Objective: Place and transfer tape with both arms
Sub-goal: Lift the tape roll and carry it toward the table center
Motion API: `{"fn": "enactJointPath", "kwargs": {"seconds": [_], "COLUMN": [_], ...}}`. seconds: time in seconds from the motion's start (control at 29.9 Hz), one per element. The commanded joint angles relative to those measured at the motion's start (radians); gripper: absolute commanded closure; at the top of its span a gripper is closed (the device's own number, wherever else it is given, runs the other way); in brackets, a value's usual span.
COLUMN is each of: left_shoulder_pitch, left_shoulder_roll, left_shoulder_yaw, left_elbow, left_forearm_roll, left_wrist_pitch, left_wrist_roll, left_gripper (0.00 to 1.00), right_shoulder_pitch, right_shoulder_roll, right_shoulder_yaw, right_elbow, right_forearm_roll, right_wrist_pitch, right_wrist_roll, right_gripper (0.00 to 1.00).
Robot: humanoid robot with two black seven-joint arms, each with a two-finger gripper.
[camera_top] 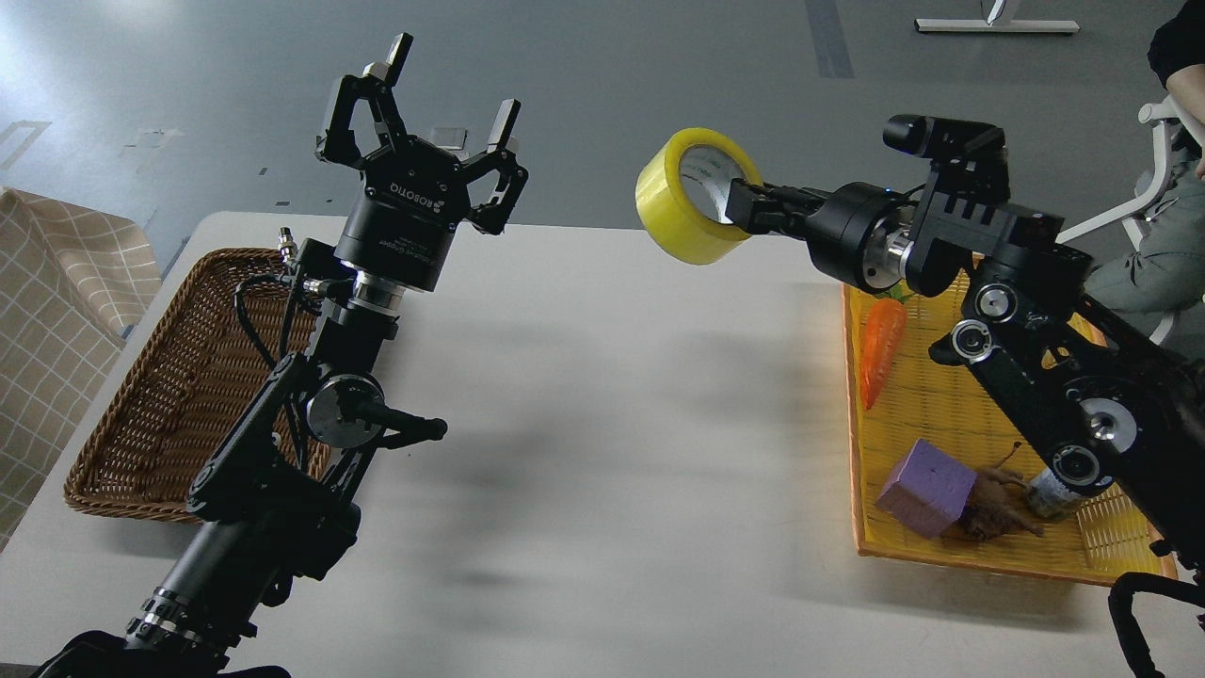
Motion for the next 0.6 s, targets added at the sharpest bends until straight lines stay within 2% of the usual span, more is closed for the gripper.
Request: {"fn": "enactJointPath", "kwargs": {"seconds": [0.0,0.17,0.57], "left_shoulder_pitch": [0.002,0.002,0.002], "left_shoulder_roll": [0.006,0.008,0.008], "left_shoulder_yaw": [-0.005,-0.006,-0.014], "left_elbow": [0.0,0.0,0.0], "left_forearm_roll": [-0.002,0.0,0.0], "left_wrist_pitch": [0.0,0.0,0.0], "left_wrist_roll": [0.0,0.0,0.0], "left_gripper": [0.02,0.02,0.02], "right_shoulder_pitch": [-0.001,-0.004,-0.013], "right_shoulder_roll": [0.059,0.12,0.184], "right_shoulder_yaw": [-0.06,-0.1,-0.19], "right_elbow": [-0.022,-0.064,-0.138], "right_forearm_roll": [-0.052,-0.115,-0.163], "right_wrist_pitch": [0.0,0.0,0.0], "right_wrist_roll": [0.002,0.002,0.003], "right_gripper": [0.92,0.92,0.92]}}
